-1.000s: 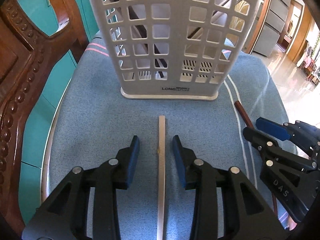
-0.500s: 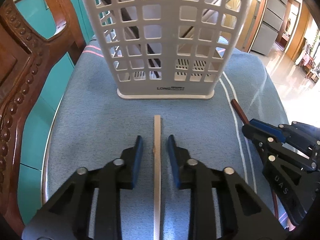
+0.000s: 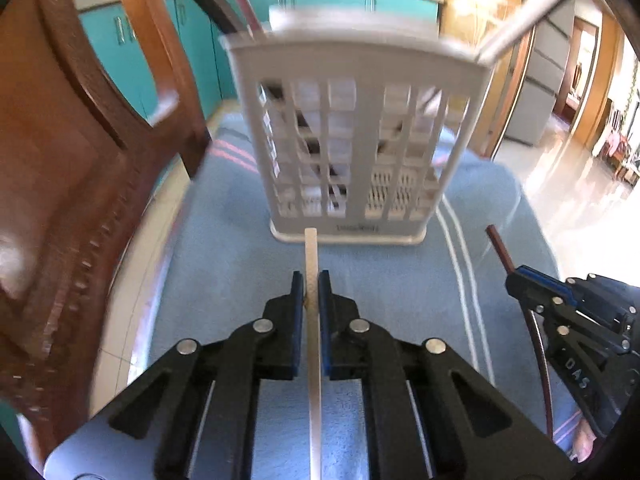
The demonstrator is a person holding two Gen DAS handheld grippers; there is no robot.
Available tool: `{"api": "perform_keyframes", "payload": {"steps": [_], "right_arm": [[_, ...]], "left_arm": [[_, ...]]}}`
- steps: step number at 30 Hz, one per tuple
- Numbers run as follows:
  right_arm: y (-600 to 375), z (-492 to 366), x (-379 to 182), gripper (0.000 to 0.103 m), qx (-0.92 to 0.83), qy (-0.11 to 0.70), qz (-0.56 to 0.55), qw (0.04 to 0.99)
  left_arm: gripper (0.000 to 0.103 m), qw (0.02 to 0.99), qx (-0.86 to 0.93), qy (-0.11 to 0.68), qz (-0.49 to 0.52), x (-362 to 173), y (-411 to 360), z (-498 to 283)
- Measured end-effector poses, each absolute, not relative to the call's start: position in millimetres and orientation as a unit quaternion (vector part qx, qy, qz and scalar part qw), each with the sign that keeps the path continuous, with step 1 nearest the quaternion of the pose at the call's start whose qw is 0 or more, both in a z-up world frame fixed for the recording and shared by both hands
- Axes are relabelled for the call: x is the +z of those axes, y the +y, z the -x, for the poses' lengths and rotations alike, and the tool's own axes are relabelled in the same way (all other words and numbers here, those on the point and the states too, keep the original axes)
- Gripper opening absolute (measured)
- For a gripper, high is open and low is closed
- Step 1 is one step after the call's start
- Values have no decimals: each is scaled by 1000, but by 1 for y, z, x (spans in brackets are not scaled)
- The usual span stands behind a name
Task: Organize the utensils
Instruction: 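Lift both held chopsticks and carry them over the white basket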
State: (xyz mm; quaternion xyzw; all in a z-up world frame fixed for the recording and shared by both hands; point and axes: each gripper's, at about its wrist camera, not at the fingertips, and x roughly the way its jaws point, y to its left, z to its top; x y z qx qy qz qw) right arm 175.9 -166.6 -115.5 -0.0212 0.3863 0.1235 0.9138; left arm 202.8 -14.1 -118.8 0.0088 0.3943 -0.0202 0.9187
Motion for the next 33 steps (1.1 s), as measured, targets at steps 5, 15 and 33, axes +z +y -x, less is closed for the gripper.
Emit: {"api": "perform_keyframes", "payload": {"steps": [5,15,33], "right_arm": [[-171,-150,-82,7,153,325,4,933],[-183,-116,-33,7,183,245,-22,952],[-180,-118,79,7,217,97,-42,970]], "left_arm": [[8,940,-22,340,-24,-90,-17,-182],[8,963,-35,265,-25,-47,-12,-155],[8,987,-65,142,21,84,19,-147]]}}
